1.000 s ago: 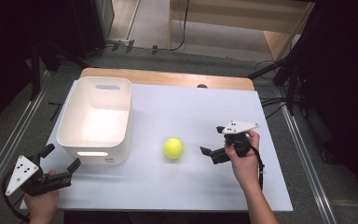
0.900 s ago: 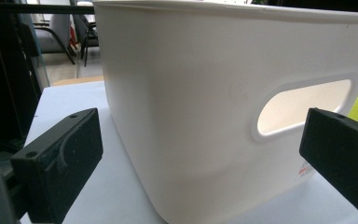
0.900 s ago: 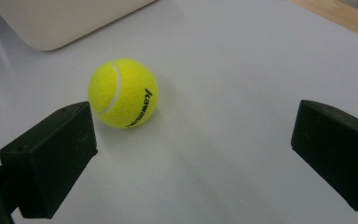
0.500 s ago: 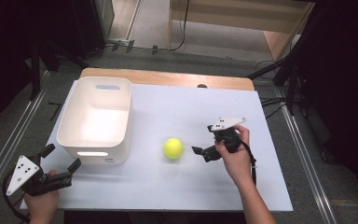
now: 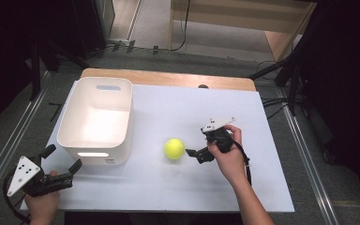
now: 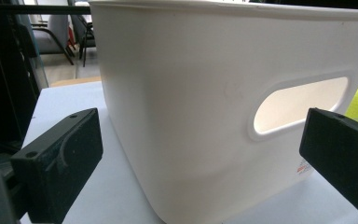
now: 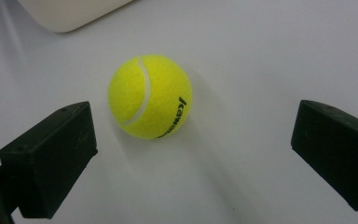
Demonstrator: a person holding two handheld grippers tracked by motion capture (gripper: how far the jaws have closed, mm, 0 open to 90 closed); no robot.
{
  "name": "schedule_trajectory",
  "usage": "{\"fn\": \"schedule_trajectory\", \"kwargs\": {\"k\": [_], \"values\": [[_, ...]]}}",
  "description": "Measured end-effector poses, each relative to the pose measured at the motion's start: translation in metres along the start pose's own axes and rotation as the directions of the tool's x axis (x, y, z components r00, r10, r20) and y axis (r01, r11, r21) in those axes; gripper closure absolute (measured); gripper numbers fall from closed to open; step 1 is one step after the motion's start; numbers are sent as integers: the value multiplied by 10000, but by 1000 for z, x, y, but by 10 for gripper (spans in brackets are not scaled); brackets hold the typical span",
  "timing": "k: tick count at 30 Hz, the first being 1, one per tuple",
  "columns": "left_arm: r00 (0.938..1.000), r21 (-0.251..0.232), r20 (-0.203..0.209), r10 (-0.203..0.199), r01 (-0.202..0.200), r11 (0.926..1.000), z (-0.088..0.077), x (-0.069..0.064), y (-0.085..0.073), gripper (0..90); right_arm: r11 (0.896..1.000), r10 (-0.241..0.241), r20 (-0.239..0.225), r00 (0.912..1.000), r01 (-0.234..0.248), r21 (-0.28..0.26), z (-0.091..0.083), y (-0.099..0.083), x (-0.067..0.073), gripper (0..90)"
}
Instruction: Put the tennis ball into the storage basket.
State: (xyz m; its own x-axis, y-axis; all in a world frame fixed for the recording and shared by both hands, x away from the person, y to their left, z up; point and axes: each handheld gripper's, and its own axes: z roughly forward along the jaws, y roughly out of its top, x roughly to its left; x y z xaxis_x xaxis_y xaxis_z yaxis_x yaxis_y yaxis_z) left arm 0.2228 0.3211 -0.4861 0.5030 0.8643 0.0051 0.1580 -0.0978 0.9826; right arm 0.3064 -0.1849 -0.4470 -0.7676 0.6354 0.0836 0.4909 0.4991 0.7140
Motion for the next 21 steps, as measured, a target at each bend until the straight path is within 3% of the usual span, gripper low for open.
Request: {"fn": "schedule_trajectory", "kwargs": {"k": [11,21], "values": [[10000,9,10,-25,25,10000,0,0,0,0,9972,-347,-332,9988,368,647,16,16,10,0],[10000,8,24,-10,10,10000,1,0,0,0,9874,-734,-598,9955,809,1359,32,26,16,0]]}}
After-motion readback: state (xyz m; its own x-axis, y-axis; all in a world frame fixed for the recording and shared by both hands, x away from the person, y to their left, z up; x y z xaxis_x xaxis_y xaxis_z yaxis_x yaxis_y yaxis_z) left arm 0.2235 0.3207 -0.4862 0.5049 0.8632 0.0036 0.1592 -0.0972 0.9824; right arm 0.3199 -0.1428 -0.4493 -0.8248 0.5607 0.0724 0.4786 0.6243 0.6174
